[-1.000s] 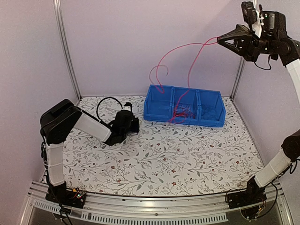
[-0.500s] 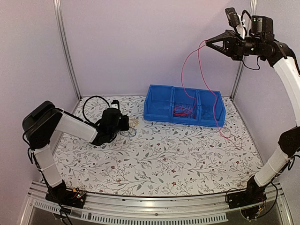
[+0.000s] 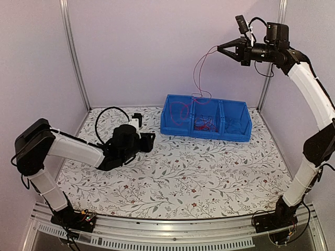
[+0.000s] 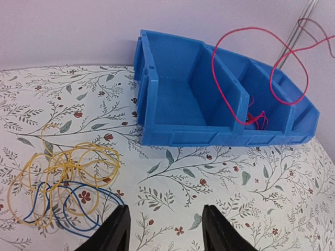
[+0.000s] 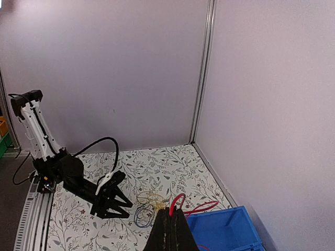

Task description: Untangle the cables

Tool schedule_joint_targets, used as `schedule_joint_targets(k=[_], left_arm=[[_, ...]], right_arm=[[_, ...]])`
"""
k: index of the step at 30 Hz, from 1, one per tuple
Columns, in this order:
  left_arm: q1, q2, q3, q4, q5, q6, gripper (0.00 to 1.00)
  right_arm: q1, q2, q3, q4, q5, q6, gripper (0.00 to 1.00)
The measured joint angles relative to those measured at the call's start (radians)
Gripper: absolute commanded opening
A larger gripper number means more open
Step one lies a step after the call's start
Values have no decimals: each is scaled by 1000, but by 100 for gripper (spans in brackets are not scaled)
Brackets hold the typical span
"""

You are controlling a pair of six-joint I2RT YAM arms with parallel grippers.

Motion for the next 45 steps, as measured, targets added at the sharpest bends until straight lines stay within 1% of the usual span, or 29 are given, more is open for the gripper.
schedule_joint_targets(k=[6,13,17,21,26,32,41,45], left_arm=[[-27,-56,-46,-2,-11,0,46],[-31,-78,-92,-7,-29,-5,46],[-34,-78,-95,-11,-33,-5,47],[-34,-78,-96,-20,-41,-7,47],[-35,-78,-97,-23,-44,-12,47],[-35,-70,-95,-24,-43,-12,47],[-35,-50,-80,-24,-34,-12,47],[-35,-50,-77,-26,-32,-12,47]], right_arm=[[-23,127,64,106,75,37,0],[-111,264,137,240,142,127,0],[-141,325,149,276,161,162,0],[-144,371,149,286,156,193,0],[-140,378,154,307,153,214,0],[-140,373,218,331,153,229,0],[-140,304,280,381,154,242,0],[-140,303,282,395,152,244,0]])
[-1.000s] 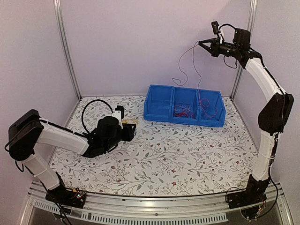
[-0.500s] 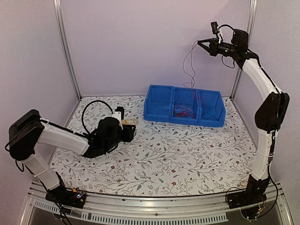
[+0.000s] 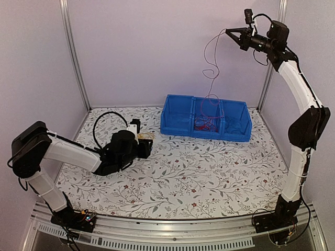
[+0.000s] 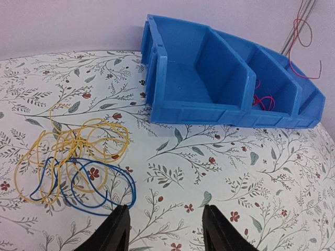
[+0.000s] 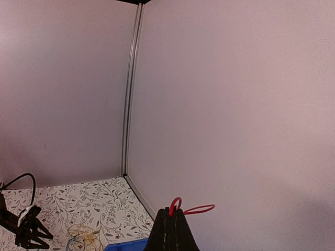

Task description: Untangle the cables

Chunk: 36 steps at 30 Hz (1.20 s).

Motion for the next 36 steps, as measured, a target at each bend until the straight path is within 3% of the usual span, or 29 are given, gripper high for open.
schedule_joint_targets(k=[15,31,36], left_arm=[[-2,-3,-1,-21,-4,-14,47],[-3,-8,-14,-25,-8,-37,47],[-3,-8,-26,-24,-8,-40,47]], right_arm=[[0,93,-43,1,1,1,0],[0,97,-465,-20,-17,-74,0],[1,98,-515,-74,-13,-105,0]])
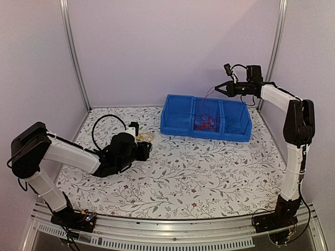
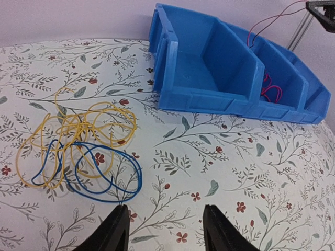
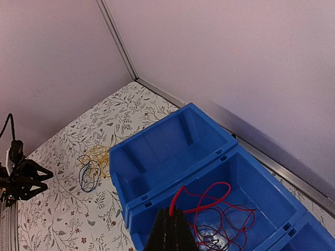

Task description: Untangle the cables

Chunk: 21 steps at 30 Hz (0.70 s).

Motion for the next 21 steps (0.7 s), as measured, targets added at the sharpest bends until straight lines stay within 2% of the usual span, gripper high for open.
schedule_joint_targets(k=[5,9,19,21], left_arm=[[0,0,-2,0,0,-5,48],[0,-14,-9,-2,0,-13,48],[-1,-170,-17,-95,-16,-27,53],[2,-196,-17,-116,-25,-29,54]], right_arm=[[17,32,56,-75,49,-44,0],[60,84,81,-143,155,-100,0],[162,248,166,-305,441,-167,0],[166,251,166,-329,480,-182,5]])
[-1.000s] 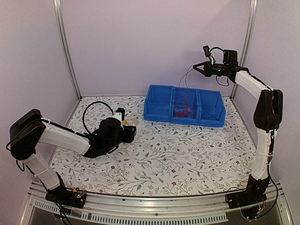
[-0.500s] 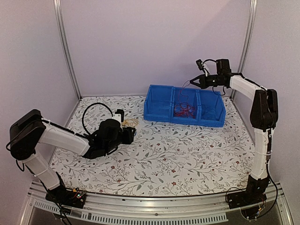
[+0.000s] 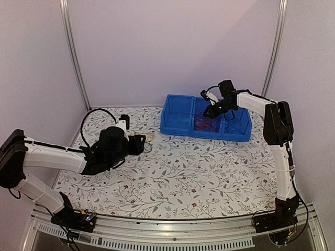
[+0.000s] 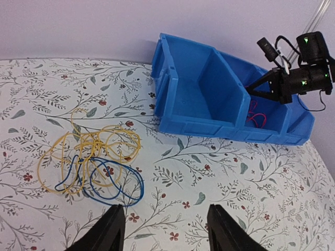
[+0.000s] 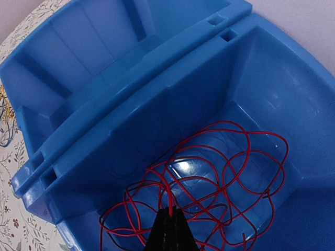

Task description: Untangle the cables

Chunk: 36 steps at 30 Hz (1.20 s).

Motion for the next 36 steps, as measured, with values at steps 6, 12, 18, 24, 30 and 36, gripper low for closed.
schedule_joint_targets(k=[6,12,18,24,30,36], left_arm=[[65,-44,3,-79,27,-17,56],[180,-46,79,-238,116,-29,57],[266,-38,130,-274,187,-26,56],[335,94,151,-274,206,-31,46],[375,283,263,-285,267,-31,43],[386,443,445,-365,280,13,42]], right_arm=[[19,0,2,-61,88,-71,34],[37,-52,-24,-177,130,-131,50],[34,-354,-232,-195,123,-165,53],[29,-697,-539,-73,15,-163,54],[27,-876,-871,14,-117,-155,54],[27,-961,-989,84,-223,-143,54]])
